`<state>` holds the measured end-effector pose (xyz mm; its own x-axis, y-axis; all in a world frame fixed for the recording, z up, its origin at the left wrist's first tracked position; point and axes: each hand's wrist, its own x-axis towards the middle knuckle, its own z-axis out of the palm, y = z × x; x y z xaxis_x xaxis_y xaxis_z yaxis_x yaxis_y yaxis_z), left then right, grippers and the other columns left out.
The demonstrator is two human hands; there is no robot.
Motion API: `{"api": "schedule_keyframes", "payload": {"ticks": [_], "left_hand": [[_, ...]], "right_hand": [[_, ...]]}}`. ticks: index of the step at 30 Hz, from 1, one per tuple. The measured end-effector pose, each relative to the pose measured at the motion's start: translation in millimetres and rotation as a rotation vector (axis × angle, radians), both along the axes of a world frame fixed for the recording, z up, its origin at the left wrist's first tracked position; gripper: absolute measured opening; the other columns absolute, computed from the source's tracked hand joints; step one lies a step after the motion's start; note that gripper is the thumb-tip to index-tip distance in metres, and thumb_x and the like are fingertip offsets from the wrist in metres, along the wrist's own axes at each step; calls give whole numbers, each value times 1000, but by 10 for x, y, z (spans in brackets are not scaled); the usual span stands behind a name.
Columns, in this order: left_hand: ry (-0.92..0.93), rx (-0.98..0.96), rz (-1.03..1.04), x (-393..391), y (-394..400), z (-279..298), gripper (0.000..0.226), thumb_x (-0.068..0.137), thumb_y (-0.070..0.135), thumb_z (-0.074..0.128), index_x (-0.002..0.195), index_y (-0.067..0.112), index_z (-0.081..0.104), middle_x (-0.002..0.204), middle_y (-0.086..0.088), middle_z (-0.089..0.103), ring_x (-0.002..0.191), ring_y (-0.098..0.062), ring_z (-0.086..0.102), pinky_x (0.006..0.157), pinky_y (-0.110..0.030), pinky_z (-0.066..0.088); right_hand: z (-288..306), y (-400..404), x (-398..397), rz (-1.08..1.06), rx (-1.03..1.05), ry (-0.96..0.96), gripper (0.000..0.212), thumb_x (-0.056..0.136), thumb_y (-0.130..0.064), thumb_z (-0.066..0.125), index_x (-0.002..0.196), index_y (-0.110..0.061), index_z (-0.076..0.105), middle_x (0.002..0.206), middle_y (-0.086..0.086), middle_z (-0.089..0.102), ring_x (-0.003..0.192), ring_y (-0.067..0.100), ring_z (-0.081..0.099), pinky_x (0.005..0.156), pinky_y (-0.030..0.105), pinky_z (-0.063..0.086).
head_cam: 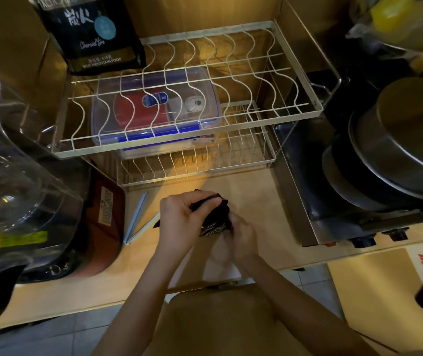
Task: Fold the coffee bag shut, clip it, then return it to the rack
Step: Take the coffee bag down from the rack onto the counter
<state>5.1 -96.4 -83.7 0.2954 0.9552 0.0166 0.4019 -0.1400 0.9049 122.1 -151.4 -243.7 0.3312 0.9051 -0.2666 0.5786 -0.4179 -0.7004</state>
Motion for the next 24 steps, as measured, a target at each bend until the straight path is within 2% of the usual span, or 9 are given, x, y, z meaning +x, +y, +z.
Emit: {"api": "schedule_keyframes", "payload": {"ticks": [3, 5, 7, 9, 11, 13, 18, 20, 24], "left_hand": [[1, -33, -80, -106, 31, -51, 16, 78, 12, 65, 89, 23, 69, 82, 6, 70, 81, -2, 64, 70, -13, 50], [-3, -57, -106, -156, 35, -89, 17, 79, 11, 64, 89, 25, 68, 82, 8, 70, 82, -3, 64, 70, -12, 49], [-24, -80, -113, -177, 9, -110, 18, 79, 10, 64, 89, 25, 68, 83, 12, 69, 84, -4, 64, 70, -12, 48], [-68, -109, -97, -175, -21, -123, 20, 78, 9, 64, 87, 26, 69, 82, 19, 70, 83, -3, 65, 70, -11, 48], [-118, -130, -78, -156, -38, -127, 22, 78, 7, 64, 85, 27, 70, 74, 24, 71, 81, 0, 64, 69, -9, 47], [-154, -137, -53, -134, -53, -123, 23, 78, 4, 63, 85, 24, 70, 73, 25, 71, 79, 3, 64, 69, -6, 45], [-177, -176, -17, -109, -122, -78, 23, 78, 6, 63, 82, 27, 70, 73, 26, 71, 79, 0, 66, 70, -11, 50], [-131, -136, -31, -130, -171, -48, 20, 77, 9, 65, 82, 28, 71, 71, 27, 70, 73, 0, 66, 65, -11, 50], [-104, -68, -68, -143, -243, 23, 16, 75, 11, 68, 85, 21, 73, 69, 27, 69, 70, 1, 67, 62, -11, 49]], "right_hand": [[74, 85, 136, 112, -170, 156, 12, 73, -7, 56, 82, -13, 60, 85, 7, 67, 79, 17, 63, 76, 36, 53], [87, 144, 269, -5, -170, 263, 23, 75, 5, 57, 66, -16, 59, 75, 6, 62, 69, 6, 58, 75, 30, 46], [93, 221, 363, -119, -80, 193, 18, 76, 3, 59, 78, -14, 66, 86, 7, 67, 81, 12, 60, 80, 31, 47], [96, 314, 371, -27, -34, 105, 23, 74, 0, 61, 94, -9, 69, 100, 7, 69, 93, 18, 61, 84, 22, 45], [68, 382, 307, 106, -79, 6, 25, 69, 0, 61, 89, -11, 71, 99, 6, 69, 94, 21, 59, 73, 10, 34], [3, 404, 256, 91, -109, -75, 19, 69, 0, 57, 79, -11, 68, 97, 7, 68, 98, 25, 53, 69, 16, 27], [-36, 379, 168, 41, -94, -211, 20, 74, -2, 54, 76, -19, 64, 100, 7, 67, 106, 27, 49, 85, 35, 38], [-3, 365, 188, 65, -102, -256, 19, 76, -6, 53, 75, -24, 59, 99, 4, 67, 107, 27, 47, 86, 37, 35], [13, 404, 256, 41, -73, -256, 14, 77, -10, 53, 78, -17, 65, 94, 4, 69, 103, 26, 47, 83, 36, 33]]}}
